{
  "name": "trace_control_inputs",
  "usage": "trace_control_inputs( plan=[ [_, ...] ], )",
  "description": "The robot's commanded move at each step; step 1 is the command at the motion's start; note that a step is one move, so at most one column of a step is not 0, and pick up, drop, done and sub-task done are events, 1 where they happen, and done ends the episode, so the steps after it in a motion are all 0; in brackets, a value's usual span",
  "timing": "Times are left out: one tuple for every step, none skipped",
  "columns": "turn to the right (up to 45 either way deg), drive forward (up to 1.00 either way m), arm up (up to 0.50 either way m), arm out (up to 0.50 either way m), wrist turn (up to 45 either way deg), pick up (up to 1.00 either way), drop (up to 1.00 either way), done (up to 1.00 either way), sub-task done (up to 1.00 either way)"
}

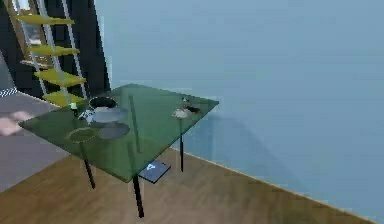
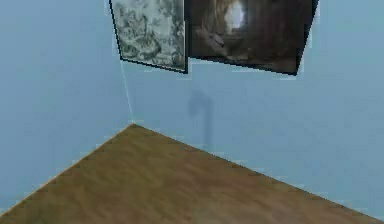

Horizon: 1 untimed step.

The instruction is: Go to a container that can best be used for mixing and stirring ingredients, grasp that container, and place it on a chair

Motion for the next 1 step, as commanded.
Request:
trace_control_inputs(
  plan=[
    [-45.0, 0.0, 0.0, 0.0, 0.0, 0.0, 0.0, 0.0, 0.0]
  ],
)
